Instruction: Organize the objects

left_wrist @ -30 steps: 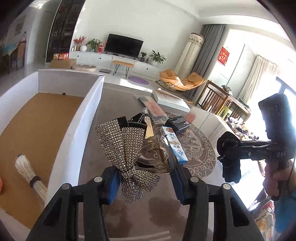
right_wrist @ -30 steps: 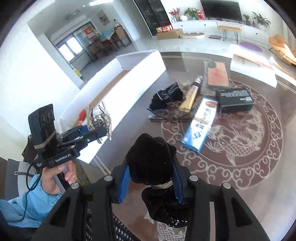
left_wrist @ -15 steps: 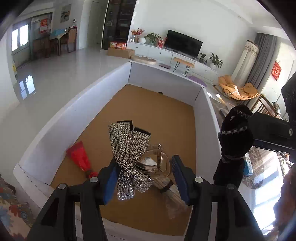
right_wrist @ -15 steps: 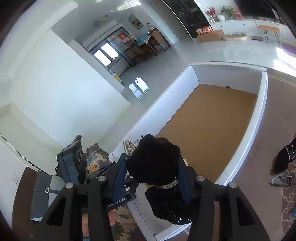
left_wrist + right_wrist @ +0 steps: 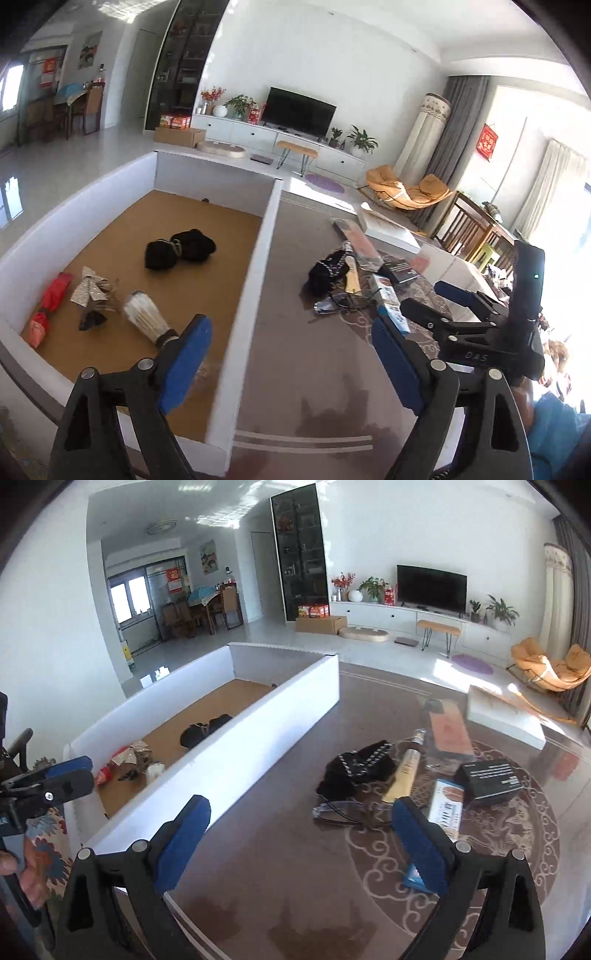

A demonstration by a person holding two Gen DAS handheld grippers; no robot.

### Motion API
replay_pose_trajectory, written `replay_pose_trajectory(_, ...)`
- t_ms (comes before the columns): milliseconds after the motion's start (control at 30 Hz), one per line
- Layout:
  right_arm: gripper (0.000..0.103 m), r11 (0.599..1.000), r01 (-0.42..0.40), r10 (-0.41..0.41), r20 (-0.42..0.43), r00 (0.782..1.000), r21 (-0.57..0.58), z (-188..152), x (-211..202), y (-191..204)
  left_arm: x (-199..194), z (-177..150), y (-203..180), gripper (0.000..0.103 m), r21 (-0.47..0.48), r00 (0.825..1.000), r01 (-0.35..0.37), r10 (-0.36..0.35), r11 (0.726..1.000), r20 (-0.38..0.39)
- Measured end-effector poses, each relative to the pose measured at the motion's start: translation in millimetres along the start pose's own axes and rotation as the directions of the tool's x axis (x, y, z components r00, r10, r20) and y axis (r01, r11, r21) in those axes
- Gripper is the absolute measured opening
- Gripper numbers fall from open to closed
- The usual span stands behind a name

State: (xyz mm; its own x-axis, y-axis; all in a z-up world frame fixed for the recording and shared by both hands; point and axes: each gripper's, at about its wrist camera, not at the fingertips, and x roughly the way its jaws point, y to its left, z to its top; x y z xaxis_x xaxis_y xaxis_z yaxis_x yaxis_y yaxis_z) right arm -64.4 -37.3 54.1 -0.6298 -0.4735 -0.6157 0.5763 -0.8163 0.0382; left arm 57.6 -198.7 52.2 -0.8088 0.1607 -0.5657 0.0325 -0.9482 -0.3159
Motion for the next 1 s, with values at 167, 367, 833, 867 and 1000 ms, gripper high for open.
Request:
replay_pose_trajectory(167, 0.103, 0.966, 0.259, -0.257, -0.101, 0.961, 0.007, -67, -24, -99, 44, -56, -94, 0.103, 0.130, 0.979, 0.173, -0.156, 0.976, -0.135)
replay_pose_trajectory(367, 0.103, 0.917, 0.369, -0.328, -0.238, 0.914, 0.153, -120, -47, -184, 107, -97, -133, 0.103, 0.252, 0.965, 0.109, -0.042, 0.962, -0.258)
replay_pose_trajectory(833, 0.103, 0.897, 0.373, -0.295, -0.310, 0.904, 0.235, -145, -29, -197, 175, -75, -89, 0.103, 0.177, 0.962, -0.069, 0.113, 0.982, -0.249)
replay_pose_trajectory(867, 0.103, 0.897, 0.374, -0.296, -0.309, 0.904, 0.236, -144, -28, -196, 178, -75, -89, 0.103, 0.189, 0.960, -0.080, 0.127, 0.979, -0.250)
replay_pose_trajectory(1000, 0.103, 0.896, 0.376, -0.298, -0.310, 0.903, 0.235, -144, -26, -195, 189, -81, -100, 0.103, 0.280, 0.935, -0.135, 0.216, 0.950, -0.282)
